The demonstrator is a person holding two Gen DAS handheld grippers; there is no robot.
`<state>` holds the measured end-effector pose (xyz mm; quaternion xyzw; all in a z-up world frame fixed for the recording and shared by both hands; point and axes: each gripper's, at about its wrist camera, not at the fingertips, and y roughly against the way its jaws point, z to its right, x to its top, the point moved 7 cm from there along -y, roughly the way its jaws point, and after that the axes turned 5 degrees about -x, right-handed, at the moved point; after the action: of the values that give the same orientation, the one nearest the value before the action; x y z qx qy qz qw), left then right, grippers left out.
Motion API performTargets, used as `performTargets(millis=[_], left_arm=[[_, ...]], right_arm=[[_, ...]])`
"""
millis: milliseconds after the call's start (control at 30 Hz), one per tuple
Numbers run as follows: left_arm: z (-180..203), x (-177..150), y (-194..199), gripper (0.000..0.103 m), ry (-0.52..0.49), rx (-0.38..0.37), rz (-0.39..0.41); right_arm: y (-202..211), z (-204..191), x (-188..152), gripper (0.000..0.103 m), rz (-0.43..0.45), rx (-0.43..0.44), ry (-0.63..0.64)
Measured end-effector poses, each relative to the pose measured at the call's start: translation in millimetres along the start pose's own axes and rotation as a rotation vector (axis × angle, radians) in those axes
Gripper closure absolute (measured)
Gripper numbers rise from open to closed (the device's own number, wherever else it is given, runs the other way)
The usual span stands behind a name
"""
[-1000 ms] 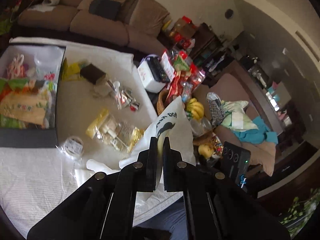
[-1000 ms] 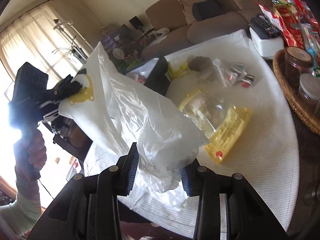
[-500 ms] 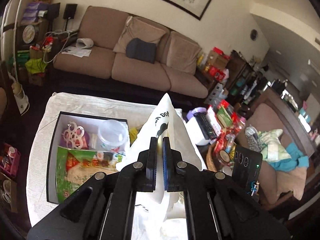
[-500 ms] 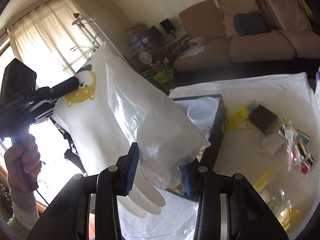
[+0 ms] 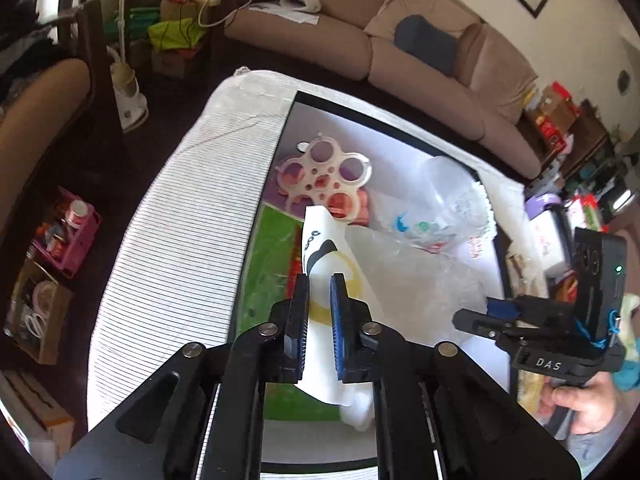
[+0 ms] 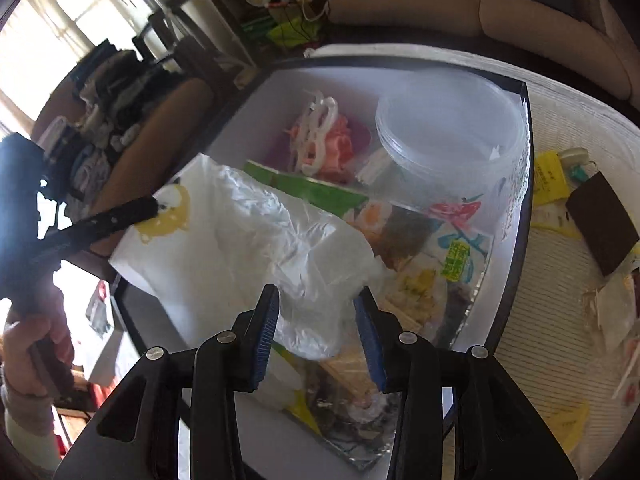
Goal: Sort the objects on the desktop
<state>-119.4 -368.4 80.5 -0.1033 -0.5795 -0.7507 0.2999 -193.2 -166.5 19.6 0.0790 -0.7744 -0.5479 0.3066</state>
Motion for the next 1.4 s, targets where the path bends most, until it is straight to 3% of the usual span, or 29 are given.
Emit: performTargets(millis=[67,167,267,400,533,667,767,833,967,1000,1100,1400], left_arm=[[4,1,4,0.082,-0.039,0.048,0.009],[17,2,16,0.075,-0.08,0.042,0.029],[36,-2,13,0.063,-0.122,-0.038,-0.029],[50,-24,-25,0.064,-0.177,0.02,-0.158],[68,-42,-17,0.063,-0.185,-0.025,-0.099],[101,-72,12,0.02,-0.24,-0.095,-0.048],[126,-95,35,0.01,-0.263,-0.13,-0.029],[144,-111,47,0.001,-0.274,-0.149,-0.021],[181,-156,56,0.0,-0.291,-0.206,-0.049],[188,-168,55,0.0,-0.297,-0.214,-0.064],[206,-206,44,0.0,-0.287,-0.226,-0.116],[217,-297,-9,0.0,-0.235,-0.178,-0.248]], right_arm=[[-1,2,-1,0.064,-0.023,-0.058,0.041],[14,4,-1,0.05,0.032,-0.165,0.09],[32,1,-4,0.049,0.075,-0.14,0.103],[57,-4,-16,0.049,0.124,-0.069,0.071],[92,-2,-45,0.043,0.178,-0.014,0.058],[136,16,-91,0.034,0.228,0.031,0.015],[159,37,-124,0.029,0.247,0.022,-0.024],[171,49,-147,0.021,0.254,-0.003,-0.044],[182,74,-191,0.009,0.24,-0.018,-0.108],[181,80,-202,0.0,0.233,-0.031,-0.124],[182,94,-235,0.0,0.22,-0.073,-0.157],[172,128,-330,0.0,0.192,-0.045,-0.319]])
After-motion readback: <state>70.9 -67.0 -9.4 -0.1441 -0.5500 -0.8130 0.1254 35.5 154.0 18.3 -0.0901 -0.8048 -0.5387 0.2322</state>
